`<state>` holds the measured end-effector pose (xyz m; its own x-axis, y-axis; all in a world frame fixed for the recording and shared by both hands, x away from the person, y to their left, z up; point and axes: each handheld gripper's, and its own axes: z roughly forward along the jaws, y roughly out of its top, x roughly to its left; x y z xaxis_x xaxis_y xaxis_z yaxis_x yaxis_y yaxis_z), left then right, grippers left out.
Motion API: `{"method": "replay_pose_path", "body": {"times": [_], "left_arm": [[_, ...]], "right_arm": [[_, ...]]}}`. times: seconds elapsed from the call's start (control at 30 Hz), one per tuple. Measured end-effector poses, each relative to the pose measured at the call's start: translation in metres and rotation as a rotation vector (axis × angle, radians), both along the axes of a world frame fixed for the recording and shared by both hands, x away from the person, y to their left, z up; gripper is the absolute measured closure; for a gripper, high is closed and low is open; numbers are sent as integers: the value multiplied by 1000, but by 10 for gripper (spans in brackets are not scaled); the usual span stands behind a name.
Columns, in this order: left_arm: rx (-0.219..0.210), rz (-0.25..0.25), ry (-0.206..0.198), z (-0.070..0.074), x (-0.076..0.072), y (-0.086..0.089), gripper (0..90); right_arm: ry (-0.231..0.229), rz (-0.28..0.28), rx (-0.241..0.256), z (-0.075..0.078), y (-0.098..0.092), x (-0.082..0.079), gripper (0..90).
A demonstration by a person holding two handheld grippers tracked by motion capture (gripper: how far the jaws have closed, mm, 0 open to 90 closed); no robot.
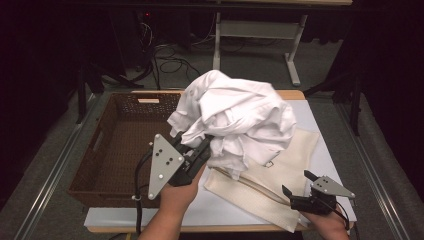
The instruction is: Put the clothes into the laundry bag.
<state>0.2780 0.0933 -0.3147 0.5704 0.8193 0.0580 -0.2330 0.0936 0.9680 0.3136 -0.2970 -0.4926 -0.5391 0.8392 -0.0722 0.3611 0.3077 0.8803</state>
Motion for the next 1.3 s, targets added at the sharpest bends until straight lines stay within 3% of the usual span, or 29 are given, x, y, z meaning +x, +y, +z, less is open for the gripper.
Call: {"method": "replay_pose_path", "body": {"times": [0.03, 0.07, 0.13, 0.2, 0.3, 0.37, 0.43, 0.47, 0.6, 0.63, 0.67, 0.77, 0.97, 1.17, 1.2, 1.3], "left_arm": [[0, 0, 0, 0, 0, 0, 782], [9, 13, 34, -10, -1, 6, 782], [15, 12, 50, -15, -1, 8, 782], [53, 12, 94, -27, -3, 10, 781], [92, 13, 107, -34, -4, 8, 781], [124, -13, 179, -50, -5, 0, 780], [136, -11, 184, -56, -4, -2, 781], [138, -21, 218, -62, -4, -6, 780], [173, -44, 295, -84, 0, -14, 779], [190, -58, 348, -96, 2, -17, 779], [190, -58, 348, -96, 2, -17, 779], [263, -66, 409, -120, 3, -22, 779], [299, -84, 466, -147, 2, -24, 777], [306, -106, 499, -154, 3, -23, 773], [301, -112, 508, -155, 3, -22, 773], [288, -117, 527, -156, 5, -20, 771]], "right_arm": [[0, 0, 0, 0, 0, 0, 74], [8, -1, 2, 0, 1, 0, 78], [11, -2, 3, 0, 2, 0, 81], [15, 10, 3, -2, 4, 0, 92], [29, 17, -1, -3, 5, 1, 114], [37, 27, -3, -3, 6, 1, 133], [44, 31, 0, -3, 6, 1, 144], [47, 34, 1, -3, 6, 1, 153], [68, 40, 12, -2, 6, 1, 195], [79, 46, 18, -1, 6, 1, 224], [79, 46, 18, -1, 6, 1, 224], [102, 53, 34, -2, 7, 2, 269], [119, 85, 21, -5, 15, 3, 355], [161, 126, -22, -10, 30, 5, 398], [182, 141, -60, -13, 36, 7, 402], [189, 155, -86, -14, 42, 8, 426]]}}
